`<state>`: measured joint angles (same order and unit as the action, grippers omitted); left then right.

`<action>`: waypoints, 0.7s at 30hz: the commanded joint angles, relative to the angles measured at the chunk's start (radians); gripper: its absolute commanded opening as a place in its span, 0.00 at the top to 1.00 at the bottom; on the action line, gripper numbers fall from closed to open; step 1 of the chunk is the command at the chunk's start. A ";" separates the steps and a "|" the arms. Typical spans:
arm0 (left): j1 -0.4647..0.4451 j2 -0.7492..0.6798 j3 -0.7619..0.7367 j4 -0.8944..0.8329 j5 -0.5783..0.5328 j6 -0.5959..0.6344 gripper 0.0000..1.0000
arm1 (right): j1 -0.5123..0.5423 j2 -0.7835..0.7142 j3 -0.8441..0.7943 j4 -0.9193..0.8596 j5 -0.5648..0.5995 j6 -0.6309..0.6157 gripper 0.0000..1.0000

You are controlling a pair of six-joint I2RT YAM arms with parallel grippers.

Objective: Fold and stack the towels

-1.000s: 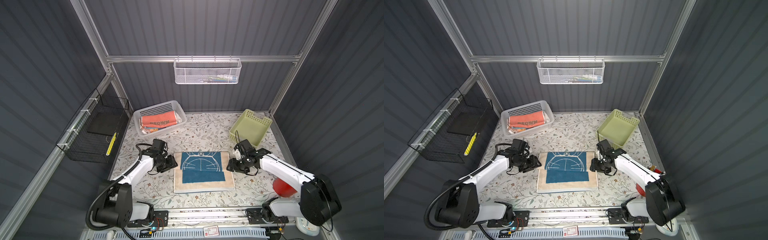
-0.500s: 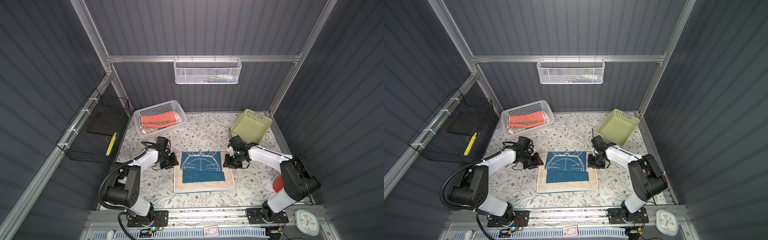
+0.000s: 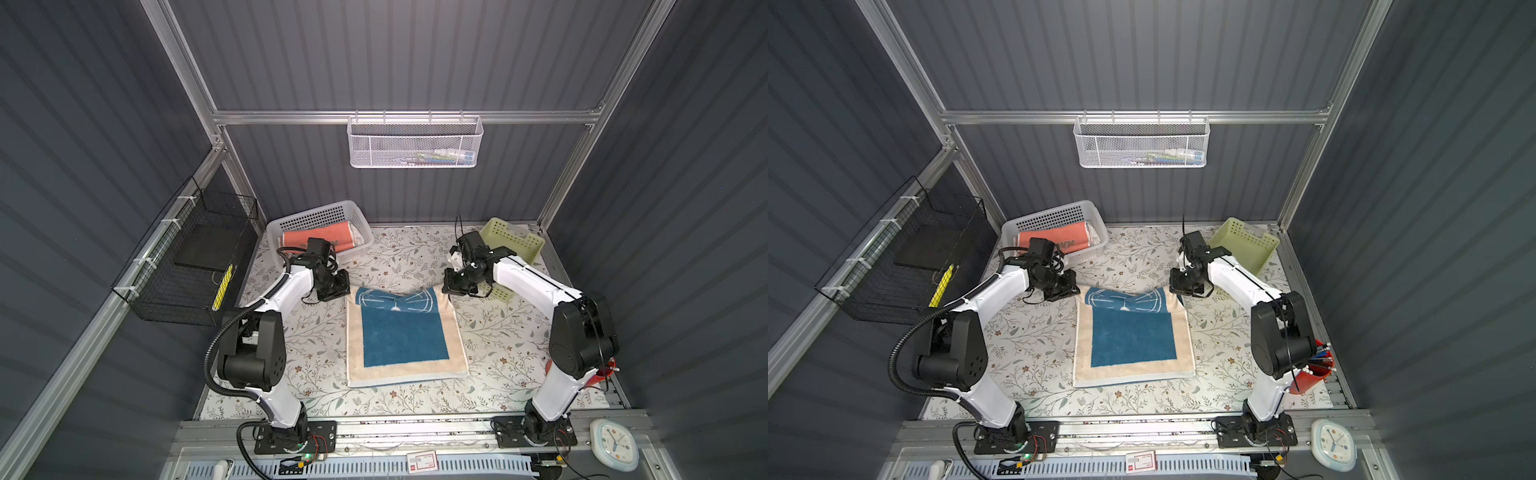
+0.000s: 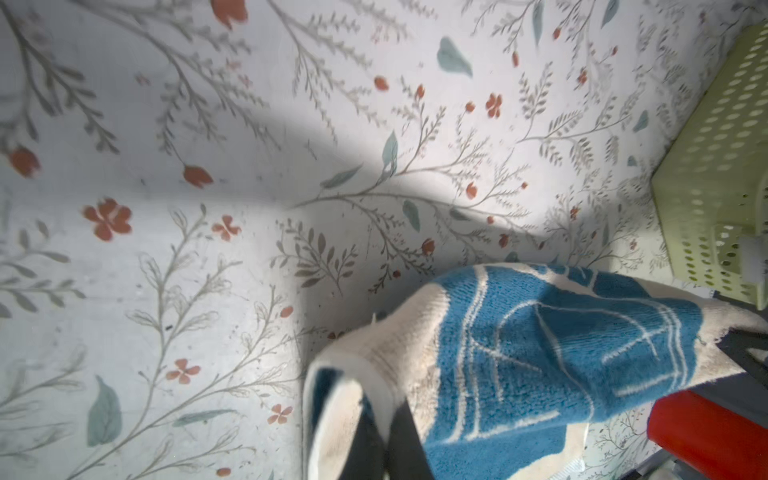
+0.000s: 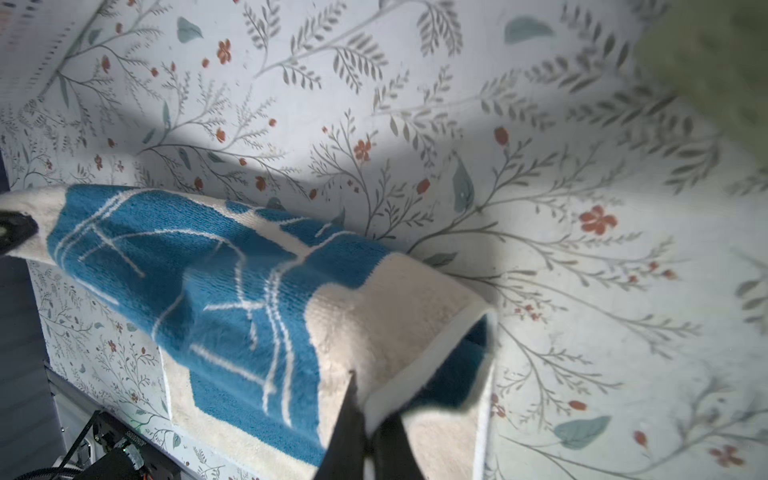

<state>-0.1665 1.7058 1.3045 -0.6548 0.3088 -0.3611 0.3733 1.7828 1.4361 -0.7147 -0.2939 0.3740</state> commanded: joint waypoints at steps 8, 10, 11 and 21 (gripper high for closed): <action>0.015 -0.084 0.023 -0.093 0.084 0.005 1.00 | -0.027 -0.029 0.136 -0.261 -0.011 -0.089 0.92; 0.015 -0.135 -0.058 -0.092 0.076 -0.001 1.00 | -0.027 -0.062 0.074 -0.257 -0.030 -0.073 0.92; 0.015 -0.165 -0.110 -0.091 0.078 -0.005 1.00 | -0.027 -0.080 0.033 -0.253 -0.077 -0.065 0.92; 0.015 -0.421 -0.562 -0.032 0.147 -0.124 1.00 | 0.008 -0.233 -0.456 -0.064 -0.216 0.073 0.91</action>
<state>-0.1574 1.3167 0.7990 -0.7025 0.4217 -0.4271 0.3763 1.5665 1.0435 -0.8322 -0.4702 0.3939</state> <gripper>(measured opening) 0.050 0.093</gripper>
